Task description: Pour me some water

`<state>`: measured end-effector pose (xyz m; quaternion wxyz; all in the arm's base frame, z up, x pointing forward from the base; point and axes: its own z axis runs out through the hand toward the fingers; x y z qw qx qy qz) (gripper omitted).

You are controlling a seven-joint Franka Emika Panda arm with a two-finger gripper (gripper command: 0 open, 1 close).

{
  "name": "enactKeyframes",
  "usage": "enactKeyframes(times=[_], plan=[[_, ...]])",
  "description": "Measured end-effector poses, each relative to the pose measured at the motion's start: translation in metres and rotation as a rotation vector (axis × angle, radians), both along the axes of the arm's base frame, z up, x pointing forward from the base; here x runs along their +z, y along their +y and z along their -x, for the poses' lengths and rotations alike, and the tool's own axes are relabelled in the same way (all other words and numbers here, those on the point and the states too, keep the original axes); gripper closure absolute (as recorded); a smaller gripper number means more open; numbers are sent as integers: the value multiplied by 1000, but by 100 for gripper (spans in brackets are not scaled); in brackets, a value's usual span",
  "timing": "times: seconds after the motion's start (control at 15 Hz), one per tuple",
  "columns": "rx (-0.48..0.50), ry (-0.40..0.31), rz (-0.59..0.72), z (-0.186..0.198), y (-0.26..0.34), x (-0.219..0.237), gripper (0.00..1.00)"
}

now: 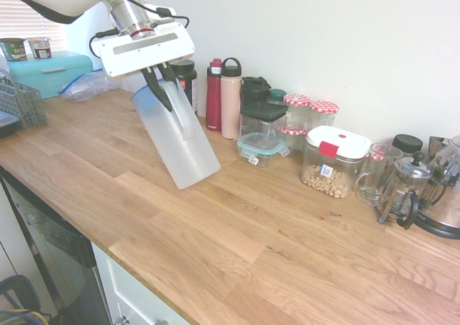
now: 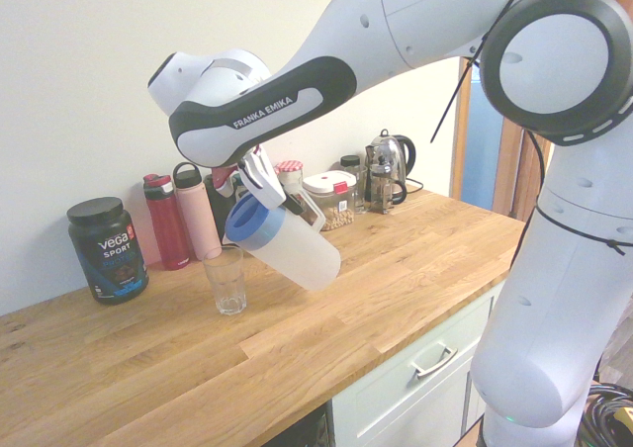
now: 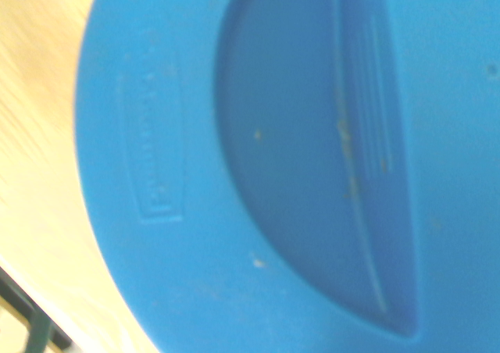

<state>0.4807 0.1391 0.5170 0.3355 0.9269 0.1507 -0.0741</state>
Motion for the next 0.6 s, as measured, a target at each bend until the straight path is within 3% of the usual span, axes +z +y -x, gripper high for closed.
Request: enactKeyframes(times=[0.6], plan=[[-8,11,212,-29,18,-10,100]])
